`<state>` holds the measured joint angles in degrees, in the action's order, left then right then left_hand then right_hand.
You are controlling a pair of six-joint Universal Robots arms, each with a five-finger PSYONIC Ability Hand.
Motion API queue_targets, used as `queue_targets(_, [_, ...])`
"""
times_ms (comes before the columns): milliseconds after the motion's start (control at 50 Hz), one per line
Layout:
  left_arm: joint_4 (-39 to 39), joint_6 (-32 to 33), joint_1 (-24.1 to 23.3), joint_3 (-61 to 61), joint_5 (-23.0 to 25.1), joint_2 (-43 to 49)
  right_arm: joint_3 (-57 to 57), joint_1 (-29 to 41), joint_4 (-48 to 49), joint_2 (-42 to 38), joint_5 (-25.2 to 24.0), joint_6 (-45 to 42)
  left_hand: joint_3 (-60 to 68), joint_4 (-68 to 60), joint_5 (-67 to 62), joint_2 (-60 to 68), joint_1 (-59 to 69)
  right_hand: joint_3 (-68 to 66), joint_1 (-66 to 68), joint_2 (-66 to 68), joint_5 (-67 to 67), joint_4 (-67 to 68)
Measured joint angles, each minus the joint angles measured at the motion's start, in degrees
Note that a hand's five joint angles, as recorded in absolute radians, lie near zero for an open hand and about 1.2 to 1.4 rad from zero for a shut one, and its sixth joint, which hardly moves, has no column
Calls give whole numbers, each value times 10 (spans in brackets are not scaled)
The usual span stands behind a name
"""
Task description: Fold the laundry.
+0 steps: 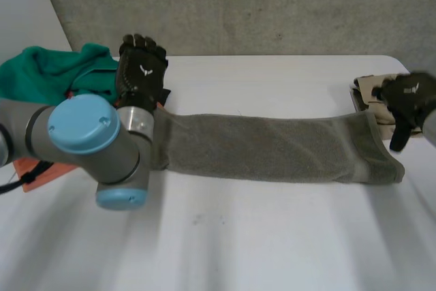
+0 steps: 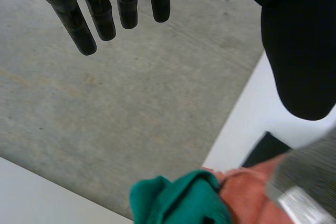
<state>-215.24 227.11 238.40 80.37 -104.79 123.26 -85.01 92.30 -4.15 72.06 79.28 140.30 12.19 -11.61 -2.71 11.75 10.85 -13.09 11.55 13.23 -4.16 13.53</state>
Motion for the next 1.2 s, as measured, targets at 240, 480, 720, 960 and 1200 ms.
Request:
queue_targets(240, [3, -56, 0, 91, 8, -37, -154, -67, 99, -11, -99, 11, 0, 0, 0, 0, 0, -20, 2, 13, -17, 5])
queue_targets(480, [3, -60, 1, 93, 7, -35, -125, -74, 135, -104, -90, 4, 0, 0, 0, 0, 0, -540, 448, 542, -515, 537])
queue_targets(720, [4, -59, 4, 103, 7, -58, -99, -156, 136, -79, -48, -88, 0, 0, 0, 0, 0, -548, 448, 544, -521, 544])
queue_targets(960, [4, -60, 19, 134, 6, -97, -63, -120, 176, -47, -17, -204, 0, 0, 0, 0, 0, -548, 452, 544, -524, 546])
queue_targets(1200, [4, -70, 33, 144, 4, -135, -17, 223, 302, -84, -121, -155, 0, 0, 0, 0, 0, -548, 452, 544, -524, 547])
